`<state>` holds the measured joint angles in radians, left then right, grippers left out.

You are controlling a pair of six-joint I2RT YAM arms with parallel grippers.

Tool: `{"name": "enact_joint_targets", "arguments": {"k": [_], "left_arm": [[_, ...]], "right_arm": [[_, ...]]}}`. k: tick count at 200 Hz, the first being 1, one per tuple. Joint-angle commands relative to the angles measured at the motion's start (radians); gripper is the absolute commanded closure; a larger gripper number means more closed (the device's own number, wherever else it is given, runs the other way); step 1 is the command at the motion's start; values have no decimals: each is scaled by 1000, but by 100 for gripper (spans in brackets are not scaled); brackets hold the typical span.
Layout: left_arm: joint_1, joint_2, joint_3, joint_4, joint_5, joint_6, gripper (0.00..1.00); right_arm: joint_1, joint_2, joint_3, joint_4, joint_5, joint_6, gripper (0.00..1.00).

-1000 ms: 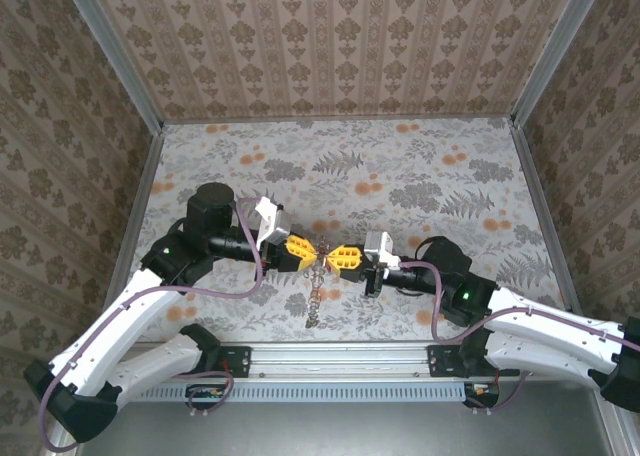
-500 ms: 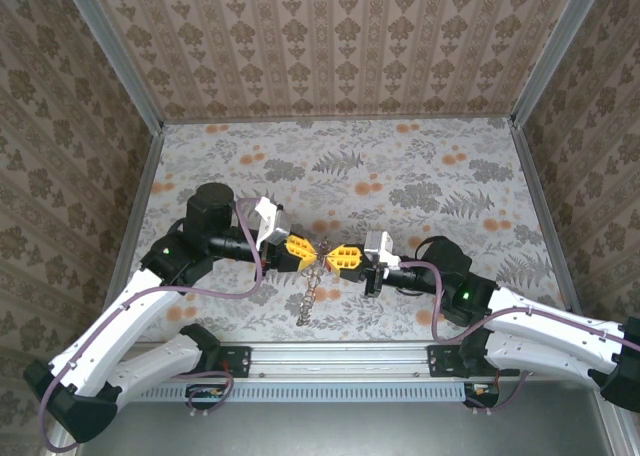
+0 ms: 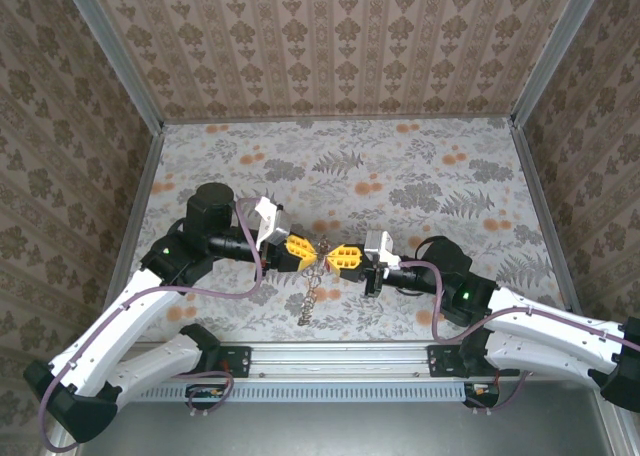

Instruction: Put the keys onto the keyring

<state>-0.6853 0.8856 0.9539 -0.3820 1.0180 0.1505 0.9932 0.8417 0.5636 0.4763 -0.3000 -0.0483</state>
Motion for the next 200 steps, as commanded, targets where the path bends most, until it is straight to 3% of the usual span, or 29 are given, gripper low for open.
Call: {"name": "enact_joint_targets", "arguments": {"k": [1, 200], "left_arm": [[9, -18, 16, 34, 24, 16, 100], [10, -27, 20, 34, 25, 17, 100]], "right_arm": [[9, -15, 35, 61, -18, 15, 100], [-1, 24, 56, 61, -27, 47, 100]]}}
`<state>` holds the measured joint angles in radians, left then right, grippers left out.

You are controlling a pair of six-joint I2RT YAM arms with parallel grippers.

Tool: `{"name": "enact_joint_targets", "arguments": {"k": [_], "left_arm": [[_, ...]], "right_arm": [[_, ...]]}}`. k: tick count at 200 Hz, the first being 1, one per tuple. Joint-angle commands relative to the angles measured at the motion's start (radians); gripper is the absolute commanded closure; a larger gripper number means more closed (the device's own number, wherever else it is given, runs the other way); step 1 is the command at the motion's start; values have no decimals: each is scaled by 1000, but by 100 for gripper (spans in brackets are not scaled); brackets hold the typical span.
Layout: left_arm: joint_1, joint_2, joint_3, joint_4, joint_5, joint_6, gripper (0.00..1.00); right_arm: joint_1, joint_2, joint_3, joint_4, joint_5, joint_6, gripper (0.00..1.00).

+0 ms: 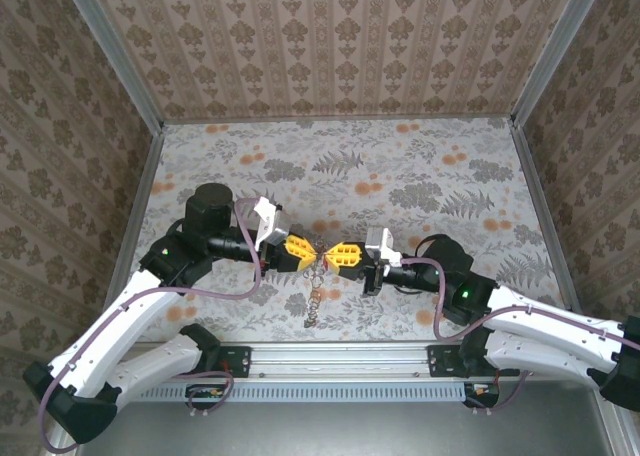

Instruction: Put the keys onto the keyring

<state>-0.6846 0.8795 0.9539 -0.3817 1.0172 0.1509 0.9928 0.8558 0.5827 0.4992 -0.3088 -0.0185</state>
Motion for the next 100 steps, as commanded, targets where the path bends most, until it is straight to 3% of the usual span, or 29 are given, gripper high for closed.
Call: {"name": "enact_joint_targets", "arguments": {"k": [1, 100], "left_arm": [[9, -21, 20, 34, 26, 17, 100], [9, -23, 19, 35, 26, 16, 100]], "right_arm": [[0, 10, 38, 39, -18, 18, 100], [-2, 22, 34, 33, 0, 18, 100]]}}
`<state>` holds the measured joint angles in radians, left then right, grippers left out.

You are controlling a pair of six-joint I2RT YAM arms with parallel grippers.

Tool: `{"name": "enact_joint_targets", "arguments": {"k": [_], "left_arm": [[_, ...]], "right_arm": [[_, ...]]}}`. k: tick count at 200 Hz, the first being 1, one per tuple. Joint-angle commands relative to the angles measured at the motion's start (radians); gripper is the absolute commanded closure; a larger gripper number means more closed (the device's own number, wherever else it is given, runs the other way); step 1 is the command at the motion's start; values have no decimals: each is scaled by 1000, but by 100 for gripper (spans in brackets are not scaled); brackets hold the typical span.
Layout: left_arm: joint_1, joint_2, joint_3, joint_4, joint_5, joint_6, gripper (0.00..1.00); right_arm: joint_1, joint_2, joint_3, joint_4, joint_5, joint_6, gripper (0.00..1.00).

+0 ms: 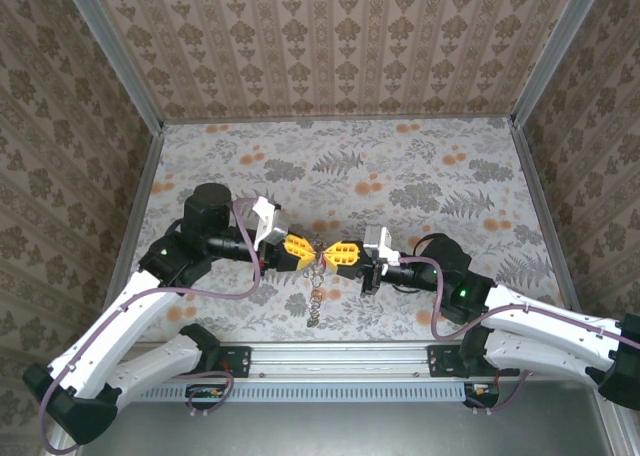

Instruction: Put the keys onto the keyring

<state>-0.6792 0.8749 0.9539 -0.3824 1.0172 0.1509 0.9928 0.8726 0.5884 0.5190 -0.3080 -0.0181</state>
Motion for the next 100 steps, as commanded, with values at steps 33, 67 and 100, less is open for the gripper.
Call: {"name": "enact_joint_targets", "arguments": {"k": [33, 67, 100], "left_arm": [[3, -18, 18, 37, 26, 16, 100], [4, -16, 18, 36, 24, 16, 100], [4, -16, 19, 39, 26, 15, 100]], "right_arm": [[-1, 9, 28, 6, -10, 18, 100], [-1, 15, 37, -18, -18, 13, 100], [-2, 30, 48, -32, -39, 13, 100]]}}
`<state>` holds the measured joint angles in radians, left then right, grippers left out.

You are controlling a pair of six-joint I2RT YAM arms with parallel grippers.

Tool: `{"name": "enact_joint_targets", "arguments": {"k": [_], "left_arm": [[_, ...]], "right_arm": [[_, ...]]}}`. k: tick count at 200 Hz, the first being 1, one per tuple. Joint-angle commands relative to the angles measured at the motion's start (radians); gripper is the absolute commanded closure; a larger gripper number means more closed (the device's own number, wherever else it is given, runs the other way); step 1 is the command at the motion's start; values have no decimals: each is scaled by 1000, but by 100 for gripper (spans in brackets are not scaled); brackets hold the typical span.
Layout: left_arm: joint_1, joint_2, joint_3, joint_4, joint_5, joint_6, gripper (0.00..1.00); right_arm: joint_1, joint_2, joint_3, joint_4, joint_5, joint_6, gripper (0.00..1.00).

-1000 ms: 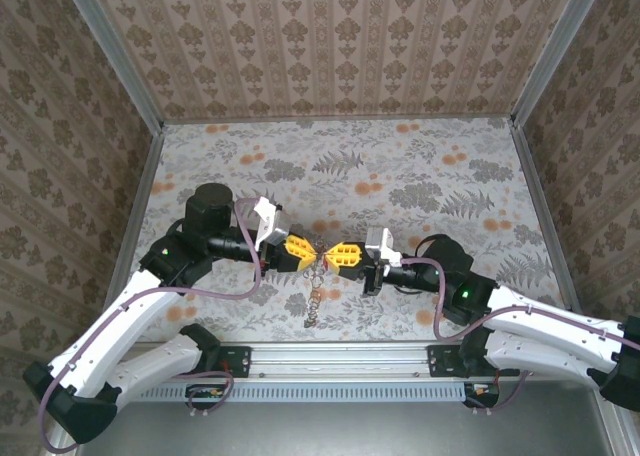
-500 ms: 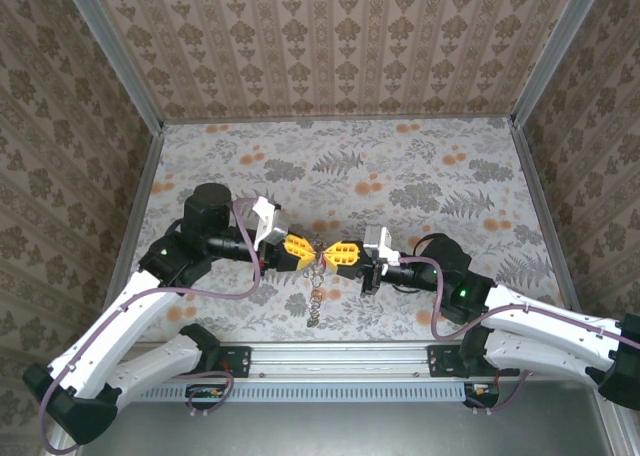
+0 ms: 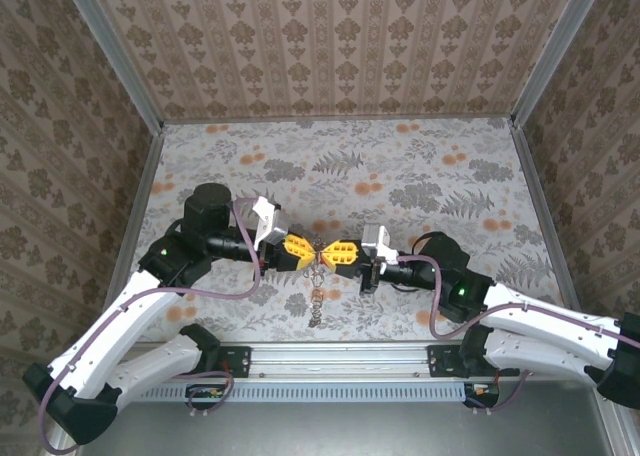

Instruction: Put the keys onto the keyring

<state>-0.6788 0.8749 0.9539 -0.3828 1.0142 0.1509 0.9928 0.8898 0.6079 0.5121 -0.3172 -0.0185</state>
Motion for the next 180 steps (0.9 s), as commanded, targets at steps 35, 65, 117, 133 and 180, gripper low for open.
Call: {"name": "enact_joint_targets", "arguments": {"k": [35, 65, 117, 133, 180], "left_arm": [[4, -19, 17, 38, 27, 15, 100], [5, -22, 17, 39, 27, 16, 100], [4, -25, 15, 35, 23, 17, 100], [4, -26, 17, 35, 23, 17, 100], [4, -27, 14, 41, 25, 15, 100]], "right_arm": [[-4, 16, 28, -39, -30, 14, 100], [-6, 10, 30, -64, -28, 11, 100], [-5, 10, 33, -98, -18, 0, 100], [-6, 8, 32, -99, -16, 1, 100], [-10, 10, 27, -94, -20, 8, 100]]}}
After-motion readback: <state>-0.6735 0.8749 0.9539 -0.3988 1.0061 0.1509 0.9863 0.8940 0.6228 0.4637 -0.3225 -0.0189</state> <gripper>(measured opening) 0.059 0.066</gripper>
